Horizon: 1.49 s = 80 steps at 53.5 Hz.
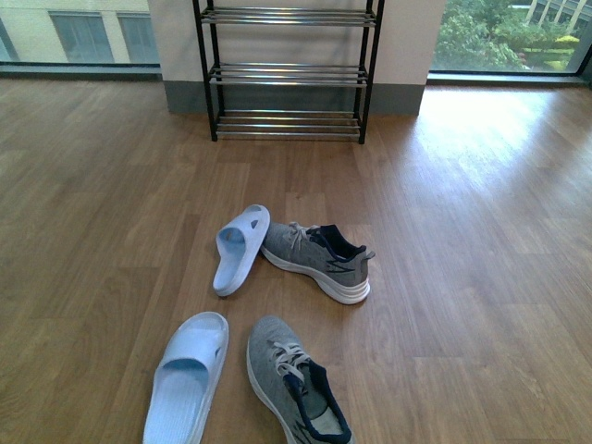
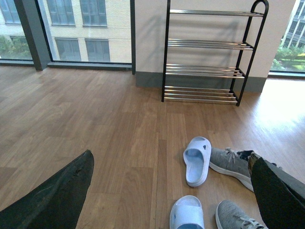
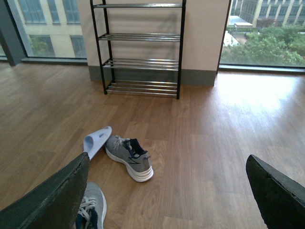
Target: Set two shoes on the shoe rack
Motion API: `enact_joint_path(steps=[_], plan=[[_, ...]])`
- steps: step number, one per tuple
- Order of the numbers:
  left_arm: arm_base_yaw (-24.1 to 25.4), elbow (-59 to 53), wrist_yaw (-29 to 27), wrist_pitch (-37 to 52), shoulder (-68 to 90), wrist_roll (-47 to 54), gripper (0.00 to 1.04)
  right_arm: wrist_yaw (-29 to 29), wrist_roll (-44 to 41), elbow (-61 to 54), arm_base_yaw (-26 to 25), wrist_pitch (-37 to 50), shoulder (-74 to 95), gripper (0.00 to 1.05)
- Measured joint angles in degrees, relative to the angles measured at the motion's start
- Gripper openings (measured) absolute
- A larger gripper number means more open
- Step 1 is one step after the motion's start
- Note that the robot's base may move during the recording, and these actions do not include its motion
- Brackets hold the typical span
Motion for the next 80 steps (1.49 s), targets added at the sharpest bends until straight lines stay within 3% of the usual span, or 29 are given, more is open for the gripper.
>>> enact_joint_path(steps=[11, 17, 19, 23, 28, 37, 46, 57, 80], plan=[[0.0, 0.0, 0.0, 0.0, 0.0, 0.0, 0.95, 0.0, 0.0, 0.0, 0.0, 0.0, 0.0, 0.95], [-5.6, 4.0, -15.4, -5.0, 10.4, -15.8, 0.95, 0.1, 0.0, 0.0, 0.0, 0.0, 0.0, 0.95], [-6.3, 5.4, -15.7, -3.0, 16.1, -21.8, 0.95, 0.0, 0.0, 0.0, 0.0, 0.0, 0.0, 0.95], [-9.7, 11.8, -11.4, 10.8, 38.9, -38.4, 0.95, 0.0, 0.0, 0.0, 0.0, 0.0, 0.0, 0.95], [-12.2, 19.6, -7.3, 22.0, 62.4, -45.3, 0.95, 0.0, 0.0, 0.0, 0.0, 0.0, 0.0, 0.95], [-14.4, 28.7, -2.2, 27.5, 91.9, -52.3, 0.95, 0.0, 0.0, 0.0, 0.0, 0.0, 0.0, 0.95], [-17.8, 38.5, 4.1, 25.2, 113.2, -54.9, 0.95, 0.0, 0.0, 0.0, 0.0, 0.0, 0.0, 0.95], [-17.5, 52.5, 13.2, 19.2, 129.3, -52.9, 0.95, 0.0, 0.0, 0.0, 0.0, 0.0, 0.0, 0.95], [-19.7, 69.2, 18.9, 10.9, 145.9, -50.8, 0.95, 0.0, 0.0, 0.0, 0.0, 0.0, 0.0, 0.95]])
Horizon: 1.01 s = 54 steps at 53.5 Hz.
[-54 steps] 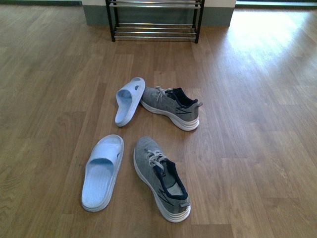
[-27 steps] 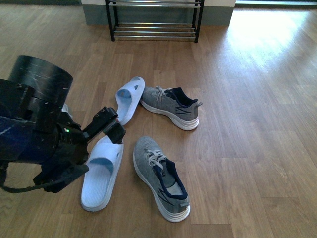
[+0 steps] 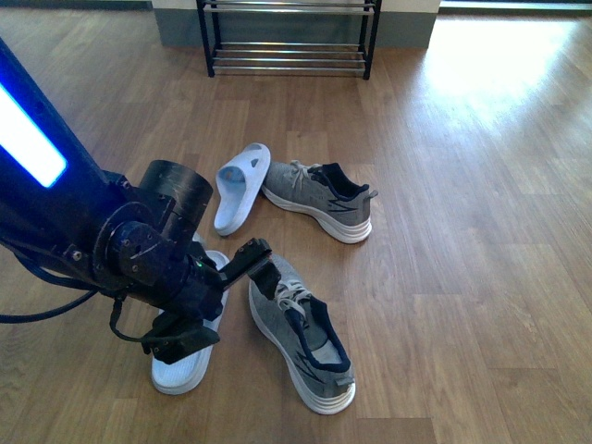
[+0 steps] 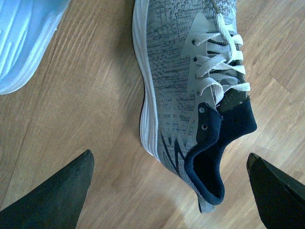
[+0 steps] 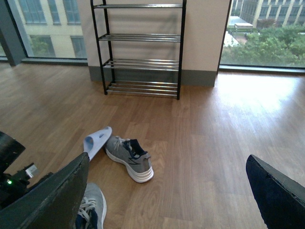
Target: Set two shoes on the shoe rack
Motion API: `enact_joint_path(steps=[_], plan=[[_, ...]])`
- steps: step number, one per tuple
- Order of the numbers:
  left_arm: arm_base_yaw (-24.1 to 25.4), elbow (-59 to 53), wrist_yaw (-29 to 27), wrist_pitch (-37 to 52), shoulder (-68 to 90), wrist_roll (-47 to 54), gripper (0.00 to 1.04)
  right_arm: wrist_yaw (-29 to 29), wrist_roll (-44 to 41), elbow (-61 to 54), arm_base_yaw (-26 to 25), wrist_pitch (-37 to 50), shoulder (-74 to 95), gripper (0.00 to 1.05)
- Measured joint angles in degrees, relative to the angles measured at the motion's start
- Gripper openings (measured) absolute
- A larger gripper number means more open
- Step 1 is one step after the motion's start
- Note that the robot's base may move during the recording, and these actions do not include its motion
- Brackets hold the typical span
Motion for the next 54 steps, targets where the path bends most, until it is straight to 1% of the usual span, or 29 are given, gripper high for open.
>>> enact_joint_path(steps=[18, 28, 35, 36, 40, 45, 50, 52, 54], plan=[[-3.5, 13.1, 3.8, -3.5, 10.1, 0.8, 0.95, 0.0, 0.0, 0.0, 0.0, 0.0, 0.0, 0.95], [-5.3, 20.7, 3.8, -7.6, 15.8, 0.9, 0.95, 0.0, 0.0, 0.0, 0.0, 0.0, 0.0, 0.95], [-5.3, 24.1, 3.8, -6.8, 19.5, 0.3, 0.95, 0.0, 0.0, 0.0, 0.0, 0.0, 0.0, 0.95], [-5.2, 24.5, 3.5, -6.6, 20.0, 0.1, 0.94, 0.0, 0.0, 0.0, 0.0, 0.0, 0.0, 0.95], [-4.8, 26.0, 2.2, -7.5, 21.4, -0.6, 0.8, 0.0, 0.0, 0.0, 0.0, 0.0, 0.0, 0.95], [-4.4, 26.4, 0.2, -8.1, 22.0, -0.2, 0.59, 0.0, 0.0, 0.0, 0.0, 0.0, 0.0, 0.95], [-4.4, 26.4, -1.7, -8.7, 22.0, 0.7, 0.46, 0.0, 0.0, 0.0, 0.0, 0.0, 0.0, 0.95], [-4.4, 26.2, -2.5, -8.7, 21.9, 1.2, 0.39, 0.0, 0.0, 0.0, 0.0, 0.0, 0.0, 0.95], [-4.4, 26.2, -3.0, -8.7, 21.9, 1.3, 0.36, 0.0, 0.0, 0.0, 0.0, 0.0, 0.0, 0.95]])
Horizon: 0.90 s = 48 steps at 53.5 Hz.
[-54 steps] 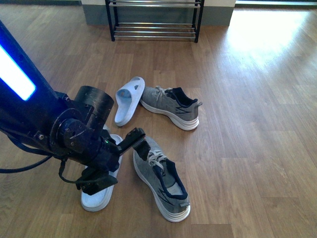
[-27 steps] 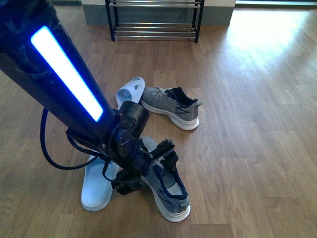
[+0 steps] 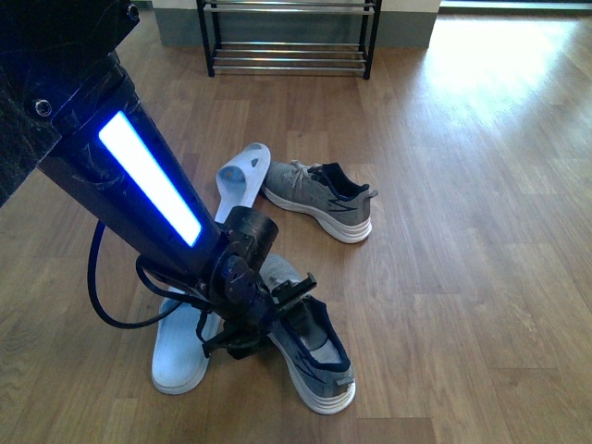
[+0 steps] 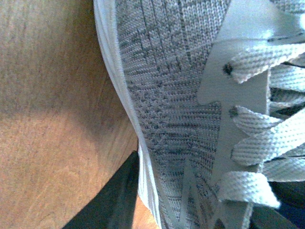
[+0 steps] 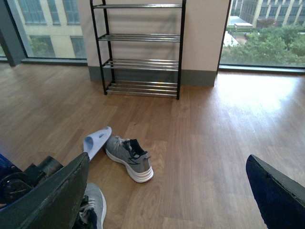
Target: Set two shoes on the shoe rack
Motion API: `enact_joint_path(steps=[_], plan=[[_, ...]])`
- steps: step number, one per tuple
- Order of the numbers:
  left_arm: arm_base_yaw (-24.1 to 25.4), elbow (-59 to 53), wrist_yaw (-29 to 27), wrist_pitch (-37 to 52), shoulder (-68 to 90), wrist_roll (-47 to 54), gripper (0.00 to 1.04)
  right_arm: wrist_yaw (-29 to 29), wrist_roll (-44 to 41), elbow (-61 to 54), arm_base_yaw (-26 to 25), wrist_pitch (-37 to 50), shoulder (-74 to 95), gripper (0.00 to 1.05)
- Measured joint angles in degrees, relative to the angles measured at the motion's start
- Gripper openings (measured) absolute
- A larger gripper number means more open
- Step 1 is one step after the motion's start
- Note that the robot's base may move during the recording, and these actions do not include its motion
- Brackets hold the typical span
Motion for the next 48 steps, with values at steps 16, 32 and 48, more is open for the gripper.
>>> enact_joint_path(steps=[16, 32, 48], plan=[[0.3, -0.5, -2.1, -1.9, -0.6, 1.1, 0.02, 0.0, 0.0, 0.0, 0.0, 0.0, 0.0, 0.95], [3.3, -19.6, -19.6, 3.5, -19.3, 12.9, 0.02, 0.0, 0.0, 0.0, 0.0, 0.0, 0.0, 0.95], [4.5, -60.2, -49.5, 15.0, -72.1, 34.2, 0.02, 0.0, 0.0, 0.0, 0.0, 0.0, 0.0, 0.95]])
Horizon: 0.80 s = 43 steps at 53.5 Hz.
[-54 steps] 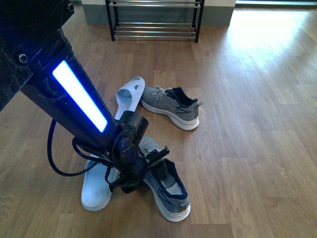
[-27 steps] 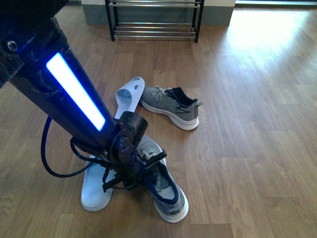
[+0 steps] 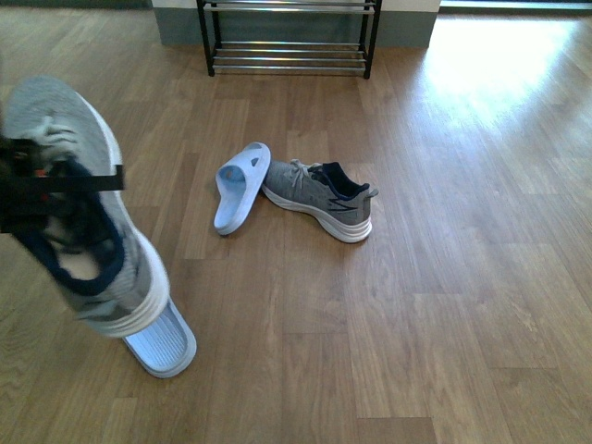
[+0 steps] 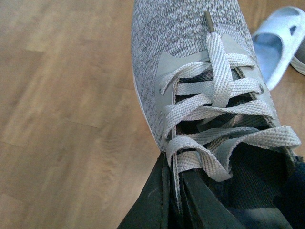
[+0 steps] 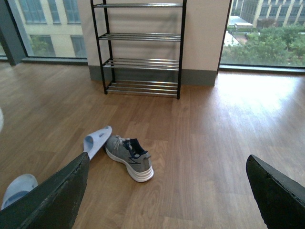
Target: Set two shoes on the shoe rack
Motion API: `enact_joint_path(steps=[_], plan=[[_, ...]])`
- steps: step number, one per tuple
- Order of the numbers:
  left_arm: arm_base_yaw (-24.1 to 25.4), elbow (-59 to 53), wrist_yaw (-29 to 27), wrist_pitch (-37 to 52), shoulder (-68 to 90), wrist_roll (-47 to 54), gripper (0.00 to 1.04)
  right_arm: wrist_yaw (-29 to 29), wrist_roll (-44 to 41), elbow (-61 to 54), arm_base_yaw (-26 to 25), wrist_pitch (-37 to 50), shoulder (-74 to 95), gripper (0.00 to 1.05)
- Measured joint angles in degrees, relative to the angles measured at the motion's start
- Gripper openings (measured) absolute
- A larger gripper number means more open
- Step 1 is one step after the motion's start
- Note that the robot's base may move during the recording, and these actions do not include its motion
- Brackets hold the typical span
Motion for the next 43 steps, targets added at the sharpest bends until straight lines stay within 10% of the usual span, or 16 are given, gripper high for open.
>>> enact_joint_path(steps=[13, 19, 25, 43], plan=[[-10.3, -16.8, -21.4, -6.3, -33.3, 8.9, 0.02, 0.0, 0.0, 0.0, 0.0, 0.0, 0.0, 0.95], [-18.6, -25.1, -34.8, 16.7, -41.2, 26.9, 0.02, 0.0, 0.0, 0.0, 0.0, 0.0, 0.0, 0.95], [-22.2, -32.6, -36.4, 45.3, -31.3, 47.9, 0.02, 0.0, 0.0, 0.0, 0.0, 0.0, 0.0, 0.95], [-22.7, -33.5, -36.9, 62.3, -26.1, 59.6, 0.02, 0.0, 0.0, 0.0, 0.0, 0.0, 0.0, 0.95]])
